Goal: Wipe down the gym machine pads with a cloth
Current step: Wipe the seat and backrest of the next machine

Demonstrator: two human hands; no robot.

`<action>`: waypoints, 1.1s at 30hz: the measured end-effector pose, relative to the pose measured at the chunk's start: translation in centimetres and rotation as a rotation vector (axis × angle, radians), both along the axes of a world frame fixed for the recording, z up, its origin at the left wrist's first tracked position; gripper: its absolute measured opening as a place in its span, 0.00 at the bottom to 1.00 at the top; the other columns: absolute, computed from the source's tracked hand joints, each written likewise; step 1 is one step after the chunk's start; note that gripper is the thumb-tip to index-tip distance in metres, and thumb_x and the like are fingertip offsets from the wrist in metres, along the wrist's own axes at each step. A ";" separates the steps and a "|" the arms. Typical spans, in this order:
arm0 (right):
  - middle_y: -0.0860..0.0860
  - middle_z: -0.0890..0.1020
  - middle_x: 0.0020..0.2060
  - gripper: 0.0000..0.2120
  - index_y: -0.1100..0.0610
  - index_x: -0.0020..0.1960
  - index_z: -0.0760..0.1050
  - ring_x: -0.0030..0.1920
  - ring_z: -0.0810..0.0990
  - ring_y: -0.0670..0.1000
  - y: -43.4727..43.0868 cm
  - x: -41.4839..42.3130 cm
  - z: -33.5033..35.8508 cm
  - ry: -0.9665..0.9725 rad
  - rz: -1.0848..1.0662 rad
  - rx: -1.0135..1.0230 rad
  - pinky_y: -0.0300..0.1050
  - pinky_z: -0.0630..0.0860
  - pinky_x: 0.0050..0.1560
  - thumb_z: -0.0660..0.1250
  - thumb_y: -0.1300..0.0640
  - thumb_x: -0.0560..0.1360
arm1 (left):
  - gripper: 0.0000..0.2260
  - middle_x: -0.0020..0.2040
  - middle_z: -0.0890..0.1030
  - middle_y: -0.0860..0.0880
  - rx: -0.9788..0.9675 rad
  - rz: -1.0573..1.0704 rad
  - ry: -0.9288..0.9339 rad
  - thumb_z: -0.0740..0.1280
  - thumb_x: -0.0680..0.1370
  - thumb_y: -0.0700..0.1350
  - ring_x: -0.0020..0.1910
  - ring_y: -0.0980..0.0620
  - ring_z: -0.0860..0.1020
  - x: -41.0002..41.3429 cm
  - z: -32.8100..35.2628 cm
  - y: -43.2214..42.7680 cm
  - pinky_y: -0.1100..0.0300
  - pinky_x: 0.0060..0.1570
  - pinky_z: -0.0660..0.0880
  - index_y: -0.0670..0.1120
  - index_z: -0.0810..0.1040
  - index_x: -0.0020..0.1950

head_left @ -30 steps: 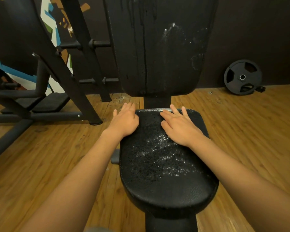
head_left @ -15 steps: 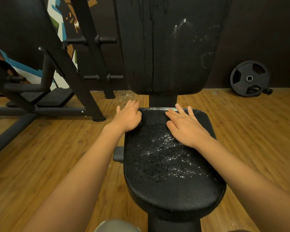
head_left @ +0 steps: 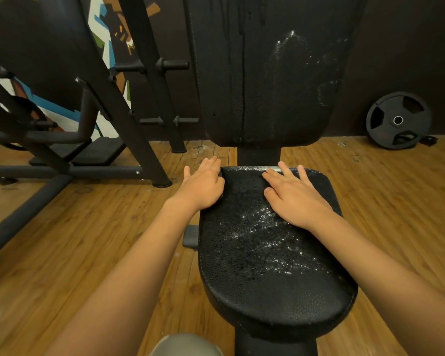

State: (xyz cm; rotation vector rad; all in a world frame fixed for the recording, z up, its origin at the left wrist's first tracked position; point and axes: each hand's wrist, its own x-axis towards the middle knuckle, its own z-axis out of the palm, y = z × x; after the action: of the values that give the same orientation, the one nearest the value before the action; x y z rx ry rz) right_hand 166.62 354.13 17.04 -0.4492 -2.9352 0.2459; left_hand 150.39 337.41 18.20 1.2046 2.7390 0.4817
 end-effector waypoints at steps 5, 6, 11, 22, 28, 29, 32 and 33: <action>0.50 0.58 0.82 0.26 0.56 0.83 0.56 0.83 0.44 0.51 -0.1 0.1 0.0 0.002 0.002 0.002 0.58 0.35 0.80 0.47 0.49 0.86 | 0.27 0.84 0.45 0.52 0.099 -0.004 -0.030 0.51 0.85 0.45 0.82 0.52 0.43 3.6 -1.5 -3.6 0.41 0.78 0.37 0.48 0.46 0.84; 0.50 0.58 0.82 0.26 0.56 0.83 0.56 0.83 0.44 0.51 -0.1 0.1 0.0 0.000 0.000 0.001 0.57 0.35 0.80 0.47 0.49 0.86 | 0.27 0.84 0.44 0.53 0.104 -0.004 -0.033 0.51 0.86 0.46 0.82 0.53 0.43 4.2 -1.6 -4.0 0.42 0.78 0.36 0.48 0.46 0.84; 0.49 0.57 0.82 0.26 0.55 0.83 0.56 0.83 0.44 0.50 -0.1 0.1 0.1 -0.013 -0.009 0.005 0.57 0.33 0.79 0.47 0.49 0.86 | 0.26 0.84 0.46 0.51 0.006 -0.032 0.002 0.49 0.86 0.46 0.82 0.52 0.45 3.0 -0.2 -2.7 0.39 0.77 0.37 0.48 0.48 0.84; 0.49 0.57 0.82 0.26 0.54 0.83 0.55 0.83 0.44 0.50 0.0 0.0 -0.1 -0.022 -0.015 0.018 0.60 0.33 0.79 0.47 0.48 0.86 | 0.28 0.84 0.43 0.54 0.122 0.030 -0.058 0.51 0.86 0.47 0.82 0.54 0.44 5.1 -1.9 -4.7 0.44 0.78 0.38 0.50 0.44 0.84; 0.49 0.56 0.83 0.27 0.54 0.83 0.55 0.83 0.44 0.51 -0.1 0.0 0.1 -0.026 -0.014 0.020 0.60 0.33 0.78 0.46 0.48 0.86 | 0.26 0.84 0.44 0.51 0.015 0.026 0.016 0.50 0.86 0.48 0.82 0.51 0.45 3.6 -0.6 -2.4 0.38 0.77 0.39 0.47 0.46 0.84; 0.49 0.56 0.83 0.26 0.54 0.83 0.55 0.83 0.44 0.51 -0.2 0.1 0.1 -0.027 -0.013 0.022 0.60 0.33 0.78 0.46 0.48 0.86 | 0.27 0.84 0.44 0.51 0.018 0.029 0.013 0.50 0.86 0.47 0.82 0.51 0.44 3.7 -0.7 -2.5 0.39 0.77 0.38 0.48 0.46 0.84; 0.49 0.56 0.82 0.26 0.54 0.83 0.55 0.83 0.44 0.51 -0.2 0.2 0.1 -0.021 -0.009 0.013 0.60 0.33 0.79 0.47 0.48 0.86 | 0.27 0.84 0.43 0.52 0.068 0.038 -0.021 0.50 0.86 0.47 0.82 0.52 0.43 4.7 -1.2 -3.4 0.41 0.77 0.37 0.48 0.44 0.84; 0.49 0.57 0.82 0.26 0.54 0.83 0.55 0.83 0.44 0.51 -0.1 0.2 0.0 -0.017 -0.010 0.015 0.60 0.33 0.79 0.47 0.48 0.86 | 0.27 0.84 0.43 0.53 0.090 0.042 -0.036 0.50 0.86 0.46 0.82 0.53 0.43 5.2 -1.3 -3.9 0.43 0.77 0.36 0.49 0.44 0.84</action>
State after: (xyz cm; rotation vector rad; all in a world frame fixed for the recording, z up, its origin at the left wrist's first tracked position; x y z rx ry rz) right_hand 166.81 353.98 17.07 -0.4657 -2.9485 0.2202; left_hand 155.60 333.50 16.93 1.1475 2.7447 0.6318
